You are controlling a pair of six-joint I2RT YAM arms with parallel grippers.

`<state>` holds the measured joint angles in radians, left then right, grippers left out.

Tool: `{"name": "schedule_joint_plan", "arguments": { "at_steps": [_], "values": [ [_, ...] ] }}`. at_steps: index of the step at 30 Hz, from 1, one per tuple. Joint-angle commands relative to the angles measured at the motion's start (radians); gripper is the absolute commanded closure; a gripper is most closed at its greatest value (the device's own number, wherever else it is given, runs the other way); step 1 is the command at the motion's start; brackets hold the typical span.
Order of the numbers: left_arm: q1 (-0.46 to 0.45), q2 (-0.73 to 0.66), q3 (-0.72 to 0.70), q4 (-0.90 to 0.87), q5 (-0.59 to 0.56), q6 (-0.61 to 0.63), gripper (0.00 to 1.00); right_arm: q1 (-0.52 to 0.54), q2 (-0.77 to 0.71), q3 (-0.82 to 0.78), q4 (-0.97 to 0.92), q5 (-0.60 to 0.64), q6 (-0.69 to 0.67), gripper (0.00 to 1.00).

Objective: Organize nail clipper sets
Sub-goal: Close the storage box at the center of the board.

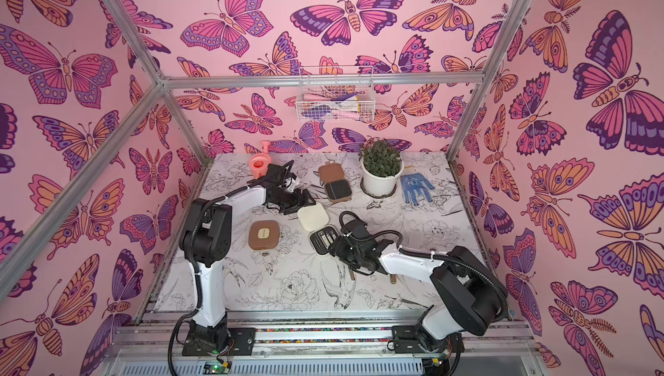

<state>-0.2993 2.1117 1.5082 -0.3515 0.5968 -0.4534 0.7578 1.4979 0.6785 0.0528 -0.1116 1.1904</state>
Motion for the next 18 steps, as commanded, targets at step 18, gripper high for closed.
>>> {"name": "schedule_joint_plan", "arguments": {
  "at_steps": [18],
  "values": [
    [0.006,-0.24,-0.297,0.315,0.144,-0.091,0.16,0.015,0.155,-0.024,0.241,0.095,0.143,0.33]
  ]
}}
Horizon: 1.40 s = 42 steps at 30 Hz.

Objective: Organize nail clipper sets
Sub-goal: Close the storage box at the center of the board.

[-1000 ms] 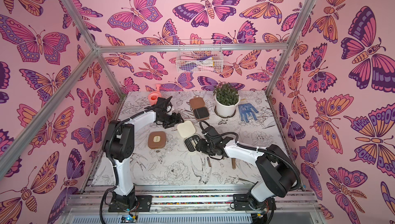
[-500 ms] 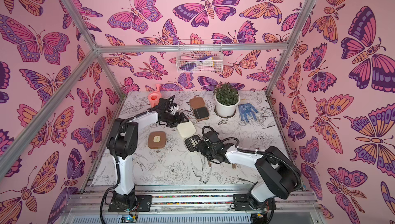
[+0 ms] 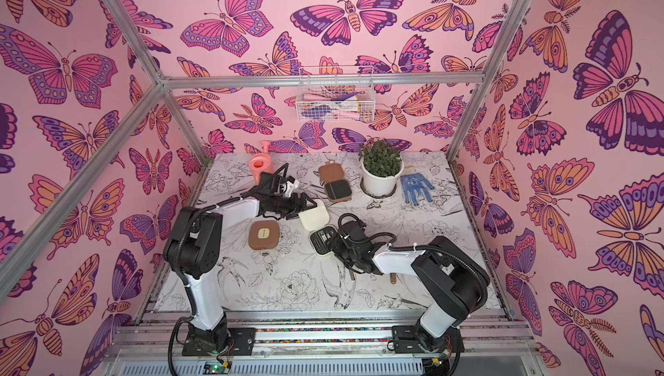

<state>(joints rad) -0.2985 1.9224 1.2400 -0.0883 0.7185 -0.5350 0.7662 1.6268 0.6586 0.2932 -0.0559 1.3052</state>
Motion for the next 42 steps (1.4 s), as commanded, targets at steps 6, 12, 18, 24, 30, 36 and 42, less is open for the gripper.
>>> {"name": "schedule_joint_plan", "arguments": {
  "at_steps": [6,12,18,24,30,36,42],
  "values": [
    [-0.003,-0.151,-0.106,0.092,0.003,-0.008,0.16,0.004,0.056,0.037,-0.016,0.045,0.012,0.33],
    [-0.03,-0.232,-0.19,0.154,-0.017,-0.008,0.16,-0.013,0.088,0.076,-0.027,0.039,-0.027,0.33],
    [-0.076,-0.246,-0.251,0.237,-0.005,-0.04,0.16,-0.042,0.107,0.088,0.035,0.012,-0.111,0.29],
    [-0.132,-0.255,-0.305,0.307,-0.015,-0.06,0.16,-0.064,0.15,0.101,0.105,-0.06,-0.191,0.22],
    [-0.144,-0.276,-0.337,0.335,-0.021,-0.095,0.16,-0.064,0.149,0.055,0.133,-0.125,-0.249,0.09],
    [-0.143,-0.254,-0.331,0.335,-0.028,-0.097,0.16,-0.066,0.08,0.015,0.018,-0.161,-0.321,0.11],
    [-0.151,-0.211,-0.329,0.344,-0.031,-0.107,0.16,-0.066,-0.043,0.023,-0.158,-0.21,-0.449,0.13]
  ]
}}
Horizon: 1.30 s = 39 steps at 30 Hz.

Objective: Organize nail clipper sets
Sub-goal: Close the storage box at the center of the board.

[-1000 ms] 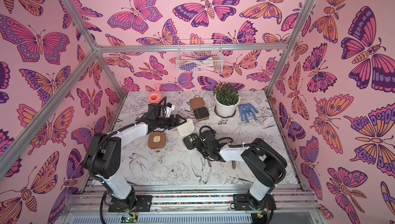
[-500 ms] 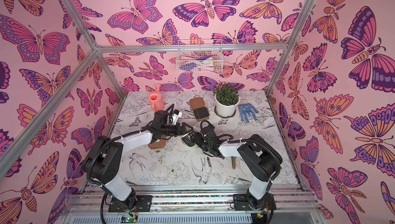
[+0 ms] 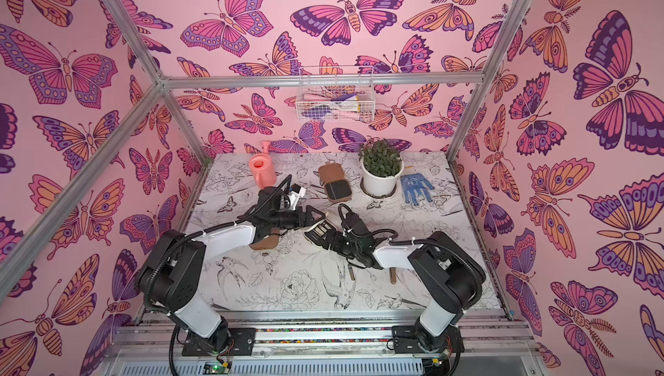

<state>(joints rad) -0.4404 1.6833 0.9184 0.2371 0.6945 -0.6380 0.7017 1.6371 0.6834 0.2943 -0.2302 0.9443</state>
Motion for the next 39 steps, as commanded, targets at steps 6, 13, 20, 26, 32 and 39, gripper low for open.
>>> {"name": "schedule_joint_plan", "arguments": {
  "at_steps": [6,13,20,26,32,39],
  "values": [
    [-0.035,0.049,-0.021,0.03,-0.014,-0.019,0.16,-0.022,-0.226,-0.023,-0.251,0.004,-0.091,0.14],
    [-0.075,0.072,-0.079,0.028,-0.064,-0.039,0.16,-0.057,-0.263,-0.031,-0.218,0.021,0.026,0.25],
    [-0.078,0.09,-0.097,-0.092,-0.216,-0.043,0.19,-0.067,-0.11,-0.002,-0.115,-0.066,0.106,0.51],
    [-0.08,0.074,-0.069,-0.229,-0.329,0.014,0.22,-0.067,-0.015,0.0,0.006,-0.082,0.165,0.54],
    [-0.08,0.065,-0.057,-0.27,-0.363,0.04,0.22,-0.067,-0.012,0.013,0.025,-0.061,0.196,0.56],
    [-0.081,0.073,-0.052,-0.269,-0.362,0.046,0.22,-0.067,-0.036,0.036,-0.01,-0.054,0.216,0.64]
  ]
}}
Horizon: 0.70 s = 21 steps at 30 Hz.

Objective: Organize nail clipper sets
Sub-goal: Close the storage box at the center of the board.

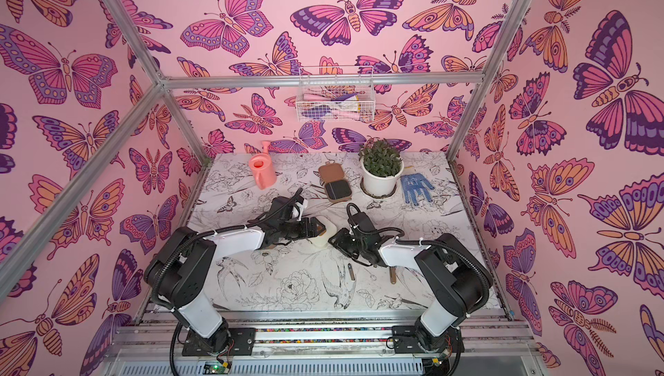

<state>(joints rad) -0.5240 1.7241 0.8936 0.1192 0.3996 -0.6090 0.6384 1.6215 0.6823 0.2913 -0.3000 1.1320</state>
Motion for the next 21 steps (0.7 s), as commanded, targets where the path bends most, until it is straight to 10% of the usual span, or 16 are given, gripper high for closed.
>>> {"name": "schedule_joint_plan", "arguments": {
  "at_steps": [1,21],
  "values": [
    [0.001,0.032,-0.028,-0.152,-0.067,0.02,0.22,-0.003,-0.015,0.046,-0.013,0.015,0.026,0.65],
    [0.001,0.031,-0.005,-0.176,-0.077,0.044,0.21,-0.005,0.119,0.115,-0.018,0.028,-0.002,0.7]
  ]
}}
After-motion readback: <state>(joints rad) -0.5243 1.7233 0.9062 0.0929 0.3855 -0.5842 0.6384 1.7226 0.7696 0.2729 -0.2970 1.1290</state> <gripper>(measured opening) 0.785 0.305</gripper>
